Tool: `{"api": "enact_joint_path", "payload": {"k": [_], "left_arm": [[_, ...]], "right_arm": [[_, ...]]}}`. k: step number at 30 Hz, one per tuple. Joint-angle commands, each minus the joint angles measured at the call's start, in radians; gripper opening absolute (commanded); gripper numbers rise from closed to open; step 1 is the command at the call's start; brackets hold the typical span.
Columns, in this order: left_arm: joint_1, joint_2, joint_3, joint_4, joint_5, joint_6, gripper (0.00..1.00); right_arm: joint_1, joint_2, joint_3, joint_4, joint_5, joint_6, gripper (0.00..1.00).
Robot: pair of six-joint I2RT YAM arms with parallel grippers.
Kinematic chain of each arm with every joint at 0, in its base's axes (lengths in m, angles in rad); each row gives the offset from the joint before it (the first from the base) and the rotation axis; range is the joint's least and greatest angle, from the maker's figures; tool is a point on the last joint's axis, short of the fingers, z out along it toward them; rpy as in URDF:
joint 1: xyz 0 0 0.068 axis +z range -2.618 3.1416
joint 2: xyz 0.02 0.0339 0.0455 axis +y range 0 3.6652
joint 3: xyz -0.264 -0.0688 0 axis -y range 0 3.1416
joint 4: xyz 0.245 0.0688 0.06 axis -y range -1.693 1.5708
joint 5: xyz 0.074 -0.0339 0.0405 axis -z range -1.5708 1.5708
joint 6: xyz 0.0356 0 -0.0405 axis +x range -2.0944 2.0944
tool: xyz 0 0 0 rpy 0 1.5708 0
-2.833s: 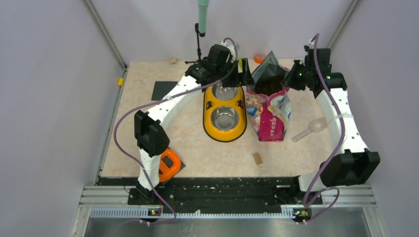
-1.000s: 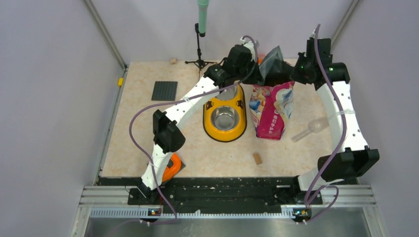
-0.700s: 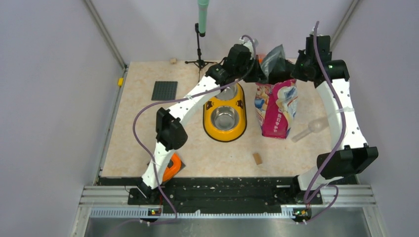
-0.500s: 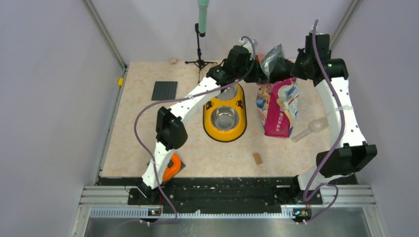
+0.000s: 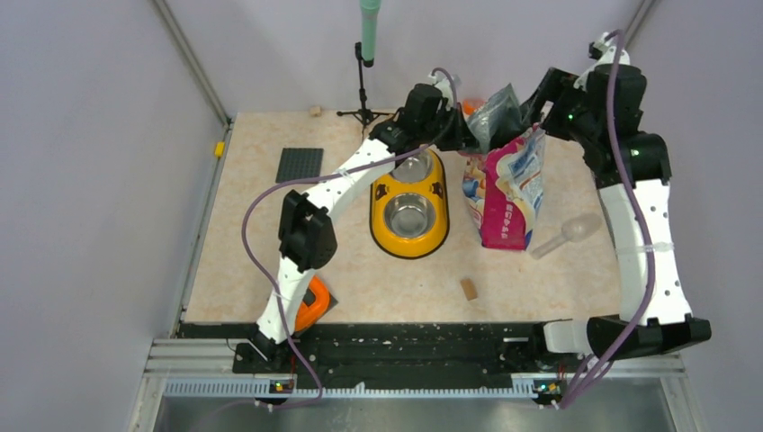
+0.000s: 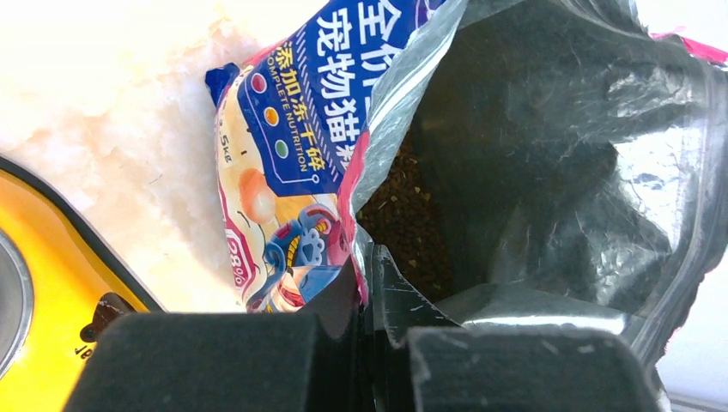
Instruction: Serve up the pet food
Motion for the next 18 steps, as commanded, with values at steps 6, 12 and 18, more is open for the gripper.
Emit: {"api": "enact_joint_path", "payload": {"k": [6, 12, 18], "left_arm": [[0.014, -0.085, -0.004, -0.059, 0.038, 0.06, 0.19], [0.014, -0.13, 0.023, -0.081, 0.046, 0.079, 0.47], [0.014, -0.201, 0.029, -0.105, 0.033, 0.113, 0.48]], "right_arm": [[-0.031, -0.186, -0.029, -0.088, 0.323, 0.045, 0.76], [-0.221, -0.288, -0.315, -0.131, 0.346, 0.153, 0.76], [-0.346, -0.333, -0.634, -0.078, 0.191, 0.298, 0.76]]}}
